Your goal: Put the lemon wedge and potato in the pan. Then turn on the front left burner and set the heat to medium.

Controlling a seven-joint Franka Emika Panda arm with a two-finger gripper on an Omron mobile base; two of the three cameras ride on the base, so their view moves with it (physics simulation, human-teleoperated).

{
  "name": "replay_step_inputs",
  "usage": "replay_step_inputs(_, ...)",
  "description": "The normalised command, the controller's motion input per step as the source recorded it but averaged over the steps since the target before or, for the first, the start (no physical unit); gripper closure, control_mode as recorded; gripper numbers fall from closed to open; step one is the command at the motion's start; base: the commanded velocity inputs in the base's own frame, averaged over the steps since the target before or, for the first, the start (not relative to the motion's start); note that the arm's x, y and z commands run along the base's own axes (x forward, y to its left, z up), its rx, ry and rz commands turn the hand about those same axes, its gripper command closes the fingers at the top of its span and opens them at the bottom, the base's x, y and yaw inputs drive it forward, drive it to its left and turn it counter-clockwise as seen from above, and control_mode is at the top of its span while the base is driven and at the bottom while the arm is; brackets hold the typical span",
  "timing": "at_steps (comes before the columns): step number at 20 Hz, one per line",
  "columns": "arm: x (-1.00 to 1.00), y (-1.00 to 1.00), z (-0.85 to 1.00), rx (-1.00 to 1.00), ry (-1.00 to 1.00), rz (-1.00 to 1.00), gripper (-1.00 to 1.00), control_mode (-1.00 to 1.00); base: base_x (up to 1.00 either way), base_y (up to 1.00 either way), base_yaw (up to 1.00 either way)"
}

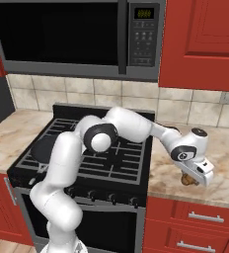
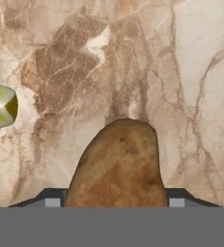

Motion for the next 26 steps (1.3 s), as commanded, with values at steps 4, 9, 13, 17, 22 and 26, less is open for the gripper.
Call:
replay_step_inputs(4, -0.67, 0.55, 0.50, 0.00, -0.13, 0.05, 1.00, -1.00, 0.00, 0.00, 0.00)
replay_step_inputs(9, -0.28, 0.68, 0.80, 0.00, -0.09, 0.02, 1.00, -1.00, 0.00, 0.00, 0.00)
replay_step_inputs(13, -0.25, 1.00, 0.76, -0.01, -0.07, 0.01, 1.00, -1.00, 0.00, 0.00, 0.00)
replay_step_inputs(17, -0.48, 1.00, 0.63, -0.06, -0.09, 0.03, 1.00, -1.00, 0.00, 0.00, 0.00)
replay_step_inputs(22, -0.51, 1.00, 0.43, -0.07, -0.09, 0.06, 1.00, -1.00, 0.00, 0.00, 0.00)
replay_step_inputs(26, -0.38, 1.00, 0.25, -0.09, -0.09, 0.07, 1.00, -1.00, 0.00, 0.00, 0.00)
